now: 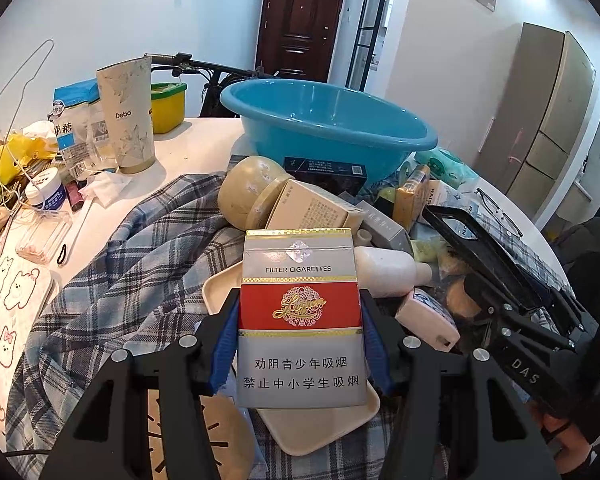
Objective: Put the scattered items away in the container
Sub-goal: 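Lift the cigarette pack and black phone case up toward the blue basin with both tools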
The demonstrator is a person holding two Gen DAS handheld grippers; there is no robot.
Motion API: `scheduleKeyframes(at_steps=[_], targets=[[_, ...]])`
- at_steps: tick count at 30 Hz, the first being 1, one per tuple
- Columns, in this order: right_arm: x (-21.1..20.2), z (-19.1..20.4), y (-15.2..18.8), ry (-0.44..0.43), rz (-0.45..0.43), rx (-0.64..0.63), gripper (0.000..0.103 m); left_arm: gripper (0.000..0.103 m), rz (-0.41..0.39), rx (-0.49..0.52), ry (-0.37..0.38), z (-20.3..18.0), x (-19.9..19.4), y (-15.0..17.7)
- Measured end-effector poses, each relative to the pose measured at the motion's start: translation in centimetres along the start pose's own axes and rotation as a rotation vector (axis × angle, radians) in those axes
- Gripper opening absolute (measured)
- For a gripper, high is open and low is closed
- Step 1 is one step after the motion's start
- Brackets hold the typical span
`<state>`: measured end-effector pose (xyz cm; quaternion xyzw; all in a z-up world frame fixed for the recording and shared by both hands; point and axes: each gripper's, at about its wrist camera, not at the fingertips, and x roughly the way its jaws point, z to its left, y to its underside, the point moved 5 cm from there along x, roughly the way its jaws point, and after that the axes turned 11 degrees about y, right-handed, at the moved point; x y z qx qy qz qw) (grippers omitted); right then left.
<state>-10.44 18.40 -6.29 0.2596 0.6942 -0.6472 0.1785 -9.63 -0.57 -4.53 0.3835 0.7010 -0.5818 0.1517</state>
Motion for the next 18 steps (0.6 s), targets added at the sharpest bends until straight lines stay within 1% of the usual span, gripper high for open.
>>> scheduleKeyframes(at_steps=[4,8,14,18], targets=[[-0.5,-0.3,-0.4,0.012,-0.021,0.0,0.07,0.057,-0.006,0.005,0.001,-0.1,-0.1,-0.3],[-1.1,-0.4,-0.9,-0.004,-0.036,0.014,0.07,0.057,-0.013,0.013,0.005,-0.4,-0.1,-0.5],[-2.0,-0.5,-2.1,-0.008,-0.088,0.014,0.07,0.057,-0.044,0.039,-0.007,-0.7,-0.6,-1.3],[-2.6,-0.6,-3.2,-0.011,-0.121,0.015,0.07,0.057,-0.078,0.06,-0.019,-0.7,-1.1,-2.5]])
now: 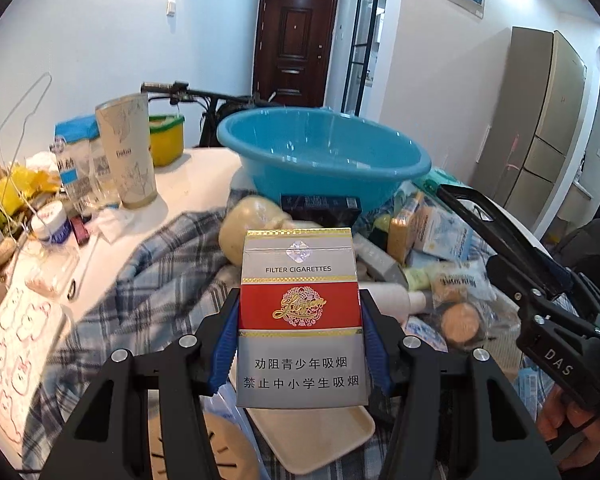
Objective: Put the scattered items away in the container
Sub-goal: 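Lift the cigarette pack and black phone case up toward the blue basin with both tools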
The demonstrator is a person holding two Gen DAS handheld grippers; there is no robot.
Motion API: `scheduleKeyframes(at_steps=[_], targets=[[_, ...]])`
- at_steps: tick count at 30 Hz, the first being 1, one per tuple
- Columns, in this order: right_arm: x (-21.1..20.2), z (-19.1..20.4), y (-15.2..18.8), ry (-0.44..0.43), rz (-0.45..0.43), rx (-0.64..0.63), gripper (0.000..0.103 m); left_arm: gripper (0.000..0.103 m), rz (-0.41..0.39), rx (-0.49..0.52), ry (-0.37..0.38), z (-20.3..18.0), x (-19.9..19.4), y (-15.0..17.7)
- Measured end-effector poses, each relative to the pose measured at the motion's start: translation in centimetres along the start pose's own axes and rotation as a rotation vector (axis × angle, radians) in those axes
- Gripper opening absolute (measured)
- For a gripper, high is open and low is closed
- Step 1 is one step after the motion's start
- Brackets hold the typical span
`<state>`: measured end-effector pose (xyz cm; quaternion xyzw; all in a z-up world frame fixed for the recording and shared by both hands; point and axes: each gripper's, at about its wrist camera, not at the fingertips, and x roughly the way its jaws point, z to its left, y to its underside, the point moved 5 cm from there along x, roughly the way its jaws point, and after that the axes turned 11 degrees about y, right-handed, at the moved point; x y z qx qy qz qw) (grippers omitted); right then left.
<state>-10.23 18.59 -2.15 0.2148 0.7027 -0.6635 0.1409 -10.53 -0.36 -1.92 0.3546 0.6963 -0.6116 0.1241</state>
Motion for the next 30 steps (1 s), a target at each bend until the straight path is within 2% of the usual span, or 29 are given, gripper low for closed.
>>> scheduleKeyframes(at_steps=[14,23,30], targets=[[-1.8,-0.3,-5.6,0.006,-0.142,0.009,0.071,0.057,-0.141,0.063,-0.028,-0.9,-2.3,-5.5],[-3.4,-0.2,-9.4,0.008,-0.242,0.018,0.071,0.057,-0.258,0.097,-0.032,-2.3,-4.8,-9.2],[-4.2,0.3,-11.7,0.004,-0.277,0.034,0.071,0.057,-0.297,0.107,-0.023,-3.1,-5.6,-10.8]])
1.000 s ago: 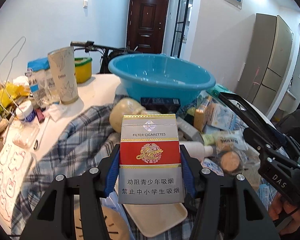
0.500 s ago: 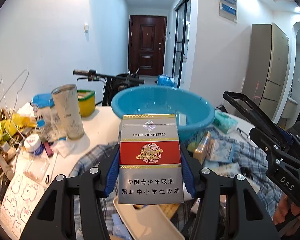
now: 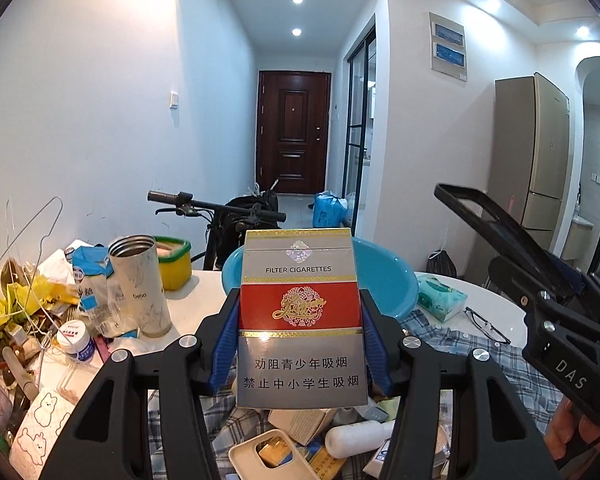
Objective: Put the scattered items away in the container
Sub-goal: 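Lift the cigarette pack and black phone case up toward the blue basin with both tools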
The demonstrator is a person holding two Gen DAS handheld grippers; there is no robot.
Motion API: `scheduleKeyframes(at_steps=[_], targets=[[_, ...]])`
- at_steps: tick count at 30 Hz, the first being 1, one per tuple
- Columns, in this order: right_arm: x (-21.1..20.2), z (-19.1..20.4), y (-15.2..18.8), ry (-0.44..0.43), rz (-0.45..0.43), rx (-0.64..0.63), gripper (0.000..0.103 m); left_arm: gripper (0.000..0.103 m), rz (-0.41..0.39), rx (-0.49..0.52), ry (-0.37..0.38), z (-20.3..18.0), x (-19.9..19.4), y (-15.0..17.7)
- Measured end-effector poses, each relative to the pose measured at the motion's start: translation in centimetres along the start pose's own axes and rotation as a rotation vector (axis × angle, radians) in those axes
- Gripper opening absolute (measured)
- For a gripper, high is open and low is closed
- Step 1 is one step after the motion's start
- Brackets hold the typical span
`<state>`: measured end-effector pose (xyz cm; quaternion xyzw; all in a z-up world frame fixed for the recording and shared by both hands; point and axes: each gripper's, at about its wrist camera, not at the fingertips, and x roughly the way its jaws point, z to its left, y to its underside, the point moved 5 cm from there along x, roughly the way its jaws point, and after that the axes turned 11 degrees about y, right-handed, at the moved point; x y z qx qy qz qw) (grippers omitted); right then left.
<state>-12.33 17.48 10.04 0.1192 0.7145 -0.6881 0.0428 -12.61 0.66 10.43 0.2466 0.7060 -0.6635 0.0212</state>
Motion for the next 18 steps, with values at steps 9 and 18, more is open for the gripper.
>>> scheduleKeyframes(at_steps=[9,18], targets=[[-0.2,0.2,-2.1,-0.011,-0.039,0.025,0.071,0.057,-0.064,0.031,-0.003,-0.7,-1.1,-2.3],[0.4,-0.4,-6.0,0.045,-0.082,0.031,0.071,0.057,-0.106,0.054,0.017,-1.3,-0.7,-5.4]])
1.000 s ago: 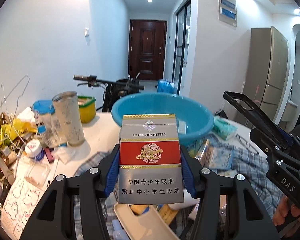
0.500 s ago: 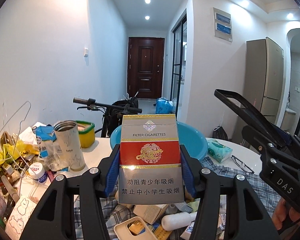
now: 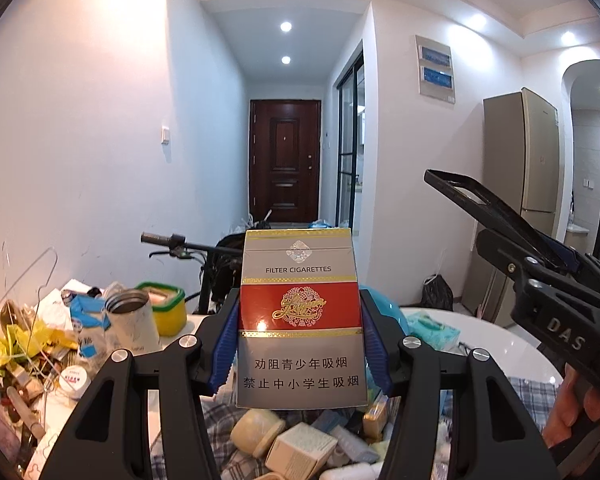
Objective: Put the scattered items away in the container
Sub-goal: 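Lift the cigarette pack and black phone case up toward the blue basin with both tools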
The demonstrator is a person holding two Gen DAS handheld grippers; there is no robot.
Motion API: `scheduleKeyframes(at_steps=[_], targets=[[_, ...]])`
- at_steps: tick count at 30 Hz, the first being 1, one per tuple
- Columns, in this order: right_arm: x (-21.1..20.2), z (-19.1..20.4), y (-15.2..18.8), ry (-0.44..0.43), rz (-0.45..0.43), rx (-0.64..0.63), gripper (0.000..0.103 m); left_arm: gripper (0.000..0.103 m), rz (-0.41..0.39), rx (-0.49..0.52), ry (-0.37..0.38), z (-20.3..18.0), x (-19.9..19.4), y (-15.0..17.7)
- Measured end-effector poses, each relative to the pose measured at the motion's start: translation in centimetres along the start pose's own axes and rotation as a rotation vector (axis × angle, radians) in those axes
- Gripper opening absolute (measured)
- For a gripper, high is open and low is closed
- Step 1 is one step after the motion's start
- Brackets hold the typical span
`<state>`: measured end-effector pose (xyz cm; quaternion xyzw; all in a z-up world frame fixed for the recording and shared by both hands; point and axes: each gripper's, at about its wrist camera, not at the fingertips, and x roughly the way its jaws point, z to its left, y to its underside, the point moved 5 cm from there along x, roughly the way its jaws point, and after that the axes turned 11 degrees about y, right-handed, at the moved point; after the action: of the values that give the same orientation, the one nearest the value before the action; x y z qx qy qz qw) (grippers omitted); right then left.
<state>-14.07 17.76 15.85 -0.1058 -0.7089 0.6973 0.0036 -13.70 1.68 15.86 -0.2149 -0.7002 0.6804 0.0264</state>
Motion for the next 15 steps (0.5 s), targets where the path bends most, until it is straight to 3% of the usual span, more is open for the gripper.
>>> scheduleKeyframes(at_steps=[6,15], targets=[[0.5,0.3,-2.1,0.024,-0.02,-0.025,0.071,0.057,-0.059,-0.001,0.007,-0.2,-0.3,-2.7],[1.5,0.9,-4.5,-0.042,-0.063,-0.003,0.071,0.057,-0.118,0.003,0.028,0.2,0.7,-5.4]])
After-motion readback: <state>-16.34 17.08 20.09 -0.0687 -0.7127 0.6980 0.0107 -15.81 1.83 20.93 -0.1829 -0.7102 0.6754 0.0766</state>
